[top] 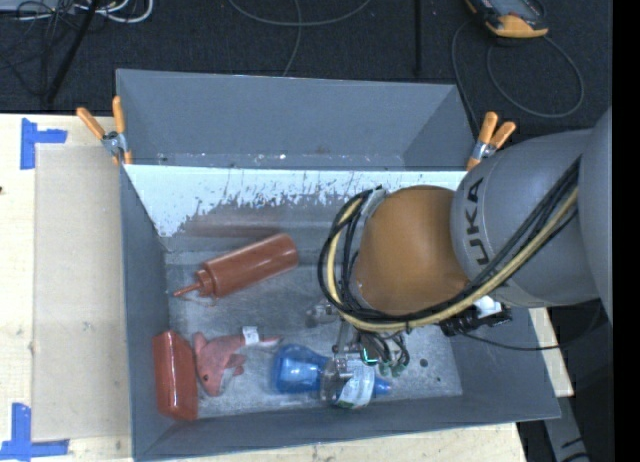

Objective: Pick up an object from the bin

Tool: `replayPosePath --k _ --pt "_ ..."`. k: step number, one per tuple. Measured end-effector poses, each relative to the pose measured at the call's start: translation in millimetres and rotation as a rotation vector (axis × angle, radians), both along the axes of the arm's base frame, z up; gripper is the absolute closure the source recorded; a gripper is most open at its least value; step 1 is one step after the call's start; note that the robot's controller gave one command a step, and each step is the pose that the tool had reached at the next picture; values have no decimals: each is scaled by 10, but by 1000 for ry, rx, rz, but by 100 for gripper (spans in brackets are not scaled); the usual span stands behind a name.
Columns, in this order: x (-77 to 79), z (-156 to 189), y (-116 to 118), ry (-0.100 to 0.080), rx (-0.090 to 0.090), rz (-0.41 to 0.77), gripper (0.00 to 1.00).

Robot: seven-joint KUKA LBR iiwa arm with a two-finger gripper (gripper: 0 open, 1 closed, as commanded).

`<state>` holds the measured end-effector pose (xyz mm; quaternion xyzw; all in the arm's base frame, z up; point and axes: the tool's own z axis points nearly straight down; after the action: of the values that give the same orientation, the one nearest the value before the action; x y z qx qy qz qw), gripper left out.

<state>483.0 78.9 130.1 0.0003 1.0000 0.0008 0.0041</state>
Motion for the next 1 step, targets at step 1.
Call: replayPosePath --k 1 --pt "-27 -6 -6 10 -1 -2 0"
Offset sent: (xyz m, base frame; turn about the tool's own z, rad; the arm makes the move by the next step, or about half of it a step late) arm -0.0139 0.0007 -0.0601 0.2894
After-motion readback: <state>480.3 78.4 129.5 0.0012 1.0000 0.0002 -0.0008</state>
